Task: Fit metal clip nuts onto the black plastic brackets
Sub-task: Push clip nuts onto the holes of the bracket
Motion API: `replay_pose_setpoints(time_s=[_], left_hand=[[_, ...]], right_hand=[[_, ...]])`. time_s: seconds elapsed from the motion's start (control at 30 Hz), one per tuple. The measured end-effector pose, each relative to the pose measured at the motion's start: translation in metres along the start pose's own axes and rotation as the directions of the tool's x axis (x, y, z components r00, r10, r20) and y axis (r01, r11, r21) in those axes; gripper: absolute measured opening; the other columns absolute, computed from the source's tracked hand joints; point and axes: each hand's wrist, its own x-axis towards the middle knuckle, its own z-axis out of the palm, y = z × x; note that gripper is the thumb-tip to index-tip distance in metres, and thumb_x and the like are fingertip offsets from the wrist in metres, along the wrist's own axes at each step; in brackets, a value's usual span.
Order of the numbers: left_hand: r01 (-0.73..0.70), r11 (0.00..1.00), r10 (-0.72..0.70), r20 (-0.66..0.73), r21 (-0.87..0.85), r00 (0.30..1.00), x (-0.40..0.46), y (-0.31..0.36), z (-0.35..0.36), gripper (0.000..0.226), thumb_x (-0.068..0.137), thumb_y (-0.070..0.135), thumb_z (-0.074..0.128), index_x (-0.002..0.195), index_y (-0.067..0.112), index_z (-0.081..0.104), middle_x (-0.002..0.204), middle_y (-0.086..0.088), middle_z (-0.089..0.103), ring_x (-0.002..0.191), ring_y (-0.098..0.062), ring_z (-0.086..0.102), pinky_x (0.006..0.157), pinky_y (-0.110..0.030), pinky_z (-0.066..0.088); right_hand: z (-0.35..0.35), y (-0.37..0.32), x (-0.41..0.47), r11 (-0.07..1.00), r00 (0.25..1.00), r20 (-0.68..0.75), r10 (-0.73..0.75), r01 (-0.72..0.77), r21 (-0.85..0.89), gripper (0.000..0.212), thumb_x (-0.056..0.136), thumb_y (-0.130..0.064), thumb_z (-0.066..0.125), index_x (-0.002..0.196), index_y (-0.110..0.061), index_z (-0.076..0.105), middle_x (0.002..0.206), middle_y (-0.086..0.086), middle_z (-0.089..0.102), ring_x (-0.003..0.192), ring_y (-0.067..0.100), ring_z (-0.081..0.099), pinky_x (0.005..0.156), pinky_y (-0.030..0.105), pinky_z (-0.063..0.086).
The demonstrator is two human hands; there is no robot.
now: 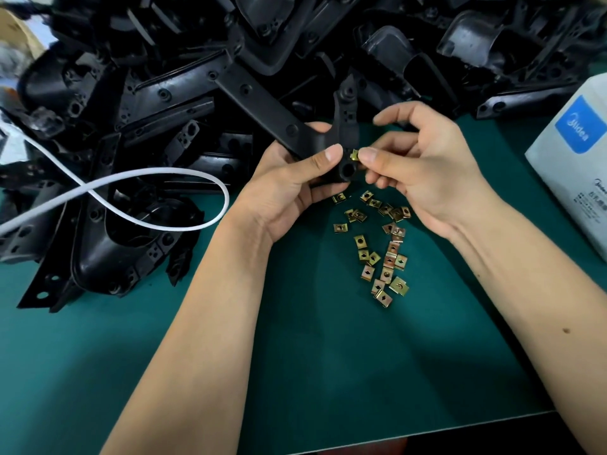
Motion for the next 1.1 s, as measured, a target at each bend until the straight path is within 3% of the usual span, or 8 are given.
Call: replay_pose_setpoints(time_s=[0.2, 0.33, 0.5, 0.57, 0.67, 0.77, 0.9, 1.1], left_hand=[[-0.006, 0.997, 0.008, -0.019, 0.079, 1.0, -0.001, -0.001, 0.004, 0.039, 0.079, 0.013, 0.077, 0.113, 0.016, 0.057, 0.103, -0.005, 0.071, 0.086, -0.018, 0.072, 0.067, -0.03, 0.06], [-0.052, 0.99, 0.056, -0.03, 0.131, 0.998, -0.001, -0.006, 0.004, 0.033, 0.09, 0.002, 0.074, 0.112, 0.018, 0.056, 0.104, -0.007, 0.074, 0.089, -0.022, 0.072, 0.069, -0.033, 0.061], [-0.193, 0.936, 0.236, -0.117, 0.295, 0.965, 0.0, -0.005, 0.002, 0.04, 0.083, 0.006, 0.082, 0.111, 0.017, 0.055, 0.101, -0.006, 0.073, 0.092, -0.023, 0.074, 0.073, -0.038, 0.061], [-0.227, 0.921, 0.288, -0.163, 0.316, 0.944, 0.002, -0.004, -0.001, 0.04, 0.086, 0.003, 0.08, 0.111, 0.015, 0.053, 0.103, -0.008, 0.072, 0.094, -0.024, 0.073, 0.075, -0.04, 0.061], [-0.22, 0.949, 0.265, -0.193, 0.224, 0.945, 0.004, -0.004, -0.003, 0.037, 0.092, -0.003, 0.072, 0.109, 0.016, 0.046, 0.11, -0.017, 0.071, 0.099, -0.026, 0.074, 0.075, -0.038, 0.061], [-0.213, 0.972, 0.229, -0.194, 0.1, 0.954, 0.003, -0.001, -0.003, 0.036, 0.097, -0.003, 0.066, 0.108, 0.019, 0.04, 0.116, -0.021, 0.068, 0.108, -0.029, 0.074, 0.073, -0.034, 0.059], [-0.182, 0.983, 0.186, -0.16, 0.038, 0.969, 0.005, -0.004, -0.004, 0.034, 0.1, -0.001, 0.062, 0.115, 0.017, 0.038, 0.128, -0.031, 0.064, 0.115, -0.04, 0.069, 0.076, -0.036, 0.06], [-0.149, 0.986, 0.145, -0.07, -0.069, 0.987, 0.004, -0.002, -0.006, 0.028, 0.102, -0.003, 0.056, 0.107, 0.02, 0.04, 0.1, -0.017, 0.074, 0.094, -0.031, 0.074, 0.084, -0.038, 0.061]], right_hand=[[0.0, 0.004, 0.0, 0.991, 0.995, 0.063, -0.079, 0.085, -0.104, 0.041, 0.088, 0.003, 0.076, 0.12, -0.007, 0.052, 0.071, 0.004, 0.071, 0.061, 0.018, 0.066, 0.058, 0.025, 0.052], [-0.001, 0.007, 0.0, 0.982, 0.993, 0.054, -0.104, 0.111, -0.153, 0.038, 0.089, 0.003, 0.076, 0.117, -0.01, 0.053, 0.072, 0.006, 0.071, 0.062, 0.02, 0.068, 0.058, 0.026, 0.053], [0.005, 0.012, 0.002, 0.959, 0.991, 0.036, -0.126, 0.131, -0.25, 0.045, 0.095, -0.009, 0.072, 0.134, -0.014, 0.05, 0.083, 0.007, 0.076, 0.069, 0.017, 0.07, 0.062, 0.024, 0.055], [0.006, 0.012, 0.003, 0.931, 0.992, 0.007, -0.124, 0.119, -0.344, 0.038, 0.097, -0.02, 0.07, 0.131, -0.017, 0.053, 0.086, 0.003, 0.076, 0.07, 0.012, 0.069, 0.064, 0.024, 0.053], [0.001, 0.014, 0.003, 0.7, 0.982, 0.093, -0.167, 0.184, -0.69, 0.015, 0.093, -0.033, 0.073, 0.107, -0.027, 0.069, 0.091, -0.01, 0.07, 0.085, 0.009, 0.062, 0.08, 0.029, 0.051], [0.004, 0.015, 0.001, 0.519, 0.96, 0.273, -0.056, 0.262, -0.814, 0.012, 0.089, -0.041, 0.077, 0.097, -0.031, 0.076, 0.094, -0.006, 0.06, 0.099, 0.017, 0.05, 0.085, 0.035, 0.04], [0.008, 0.015, 0.002, 0.505, 0.955, 0.297, -0.02, 0.266, -0.821, 0.009, 0.088, -0.038, 0.079, 0.089, -0.031, 0.073, 0.088, -0.013, 0.053, 0.097, 0.014, 0.044, 0.079, 0.031, 0.031], [0.008, 0.014, 0.0, 0.487, 0.948, 0.314, -0.06, 0.302, -0.819, 0.01, 0.09, -0.03, 0.078, 0.087, -0.025, 0.07, 0.087, -0.015, 0.061, 0.089, 0.012, 0.046, 0.076, 0.029, 0.032]])
